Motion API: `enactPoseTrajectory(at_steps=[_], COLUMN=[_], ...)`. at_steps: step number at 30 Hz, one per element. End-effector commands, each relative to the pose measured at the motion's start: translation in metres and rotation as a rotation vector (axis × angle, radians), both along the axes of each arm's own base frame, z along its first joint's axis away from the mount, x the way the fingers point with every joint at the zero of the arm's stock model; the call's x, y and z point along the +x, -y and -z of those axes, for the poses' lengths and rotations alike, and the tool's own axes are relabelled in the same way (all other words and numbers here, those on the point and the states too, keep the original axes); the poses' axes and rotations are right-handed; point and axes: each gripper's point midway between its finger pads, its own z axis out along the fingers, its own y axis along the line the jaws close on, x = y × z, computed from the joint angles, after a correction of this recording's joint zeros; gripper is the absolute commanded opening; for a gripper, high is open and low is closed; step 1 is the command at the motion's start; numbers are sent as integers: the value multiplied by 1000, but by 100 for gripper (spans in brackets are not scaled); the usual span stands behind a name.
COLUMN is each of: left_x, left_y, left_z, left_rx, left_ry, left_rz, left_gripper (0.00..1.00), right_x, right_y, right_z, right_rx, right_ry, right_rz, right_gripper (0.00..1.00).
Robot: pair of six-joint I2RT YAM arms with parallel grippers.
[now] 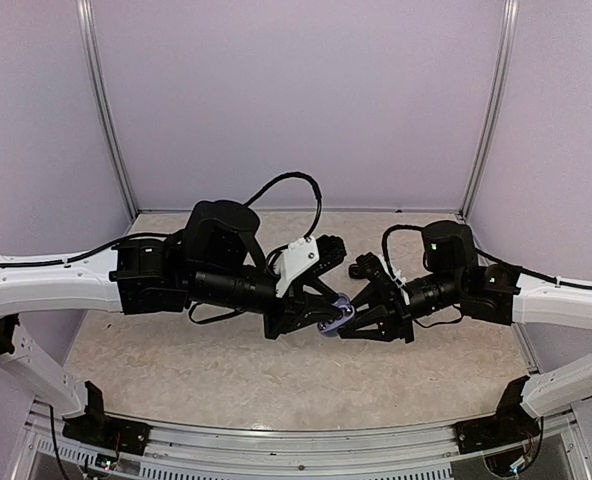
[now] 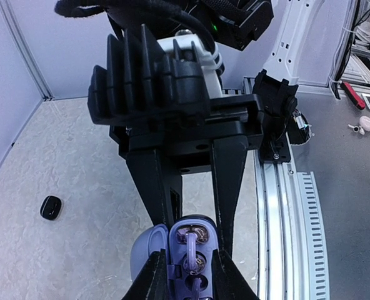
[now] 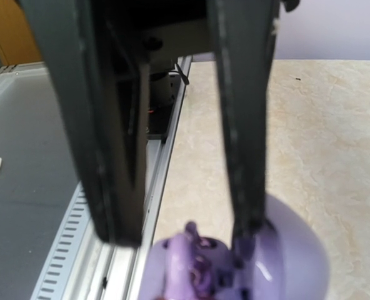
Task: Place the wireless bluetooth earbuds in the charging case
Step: Insert the right earbud into the right side groove of the charging case, then adjust the right earbud in the right side groove of the charging case.
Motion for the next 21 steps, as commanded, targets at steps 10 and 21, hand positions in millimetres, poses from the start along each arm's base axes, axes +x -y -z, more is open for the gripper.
enactPoseTrajectory(at_steps=[10, 21], left_x=[4, -3], left_y=[-1, 3], left_z=[-5, 4], left_rx=[-17, -3], left_ry=[23, -2], left_rz=[-6, 34], left_gripper=[16, 7], right_x=[-10, -10], right_y=[0, 1], right_z=[-18, -20], right_rx=[49, 55], right_ry=[31, 37], right_rz=[-43, -41], right_gripper=[0, 0])
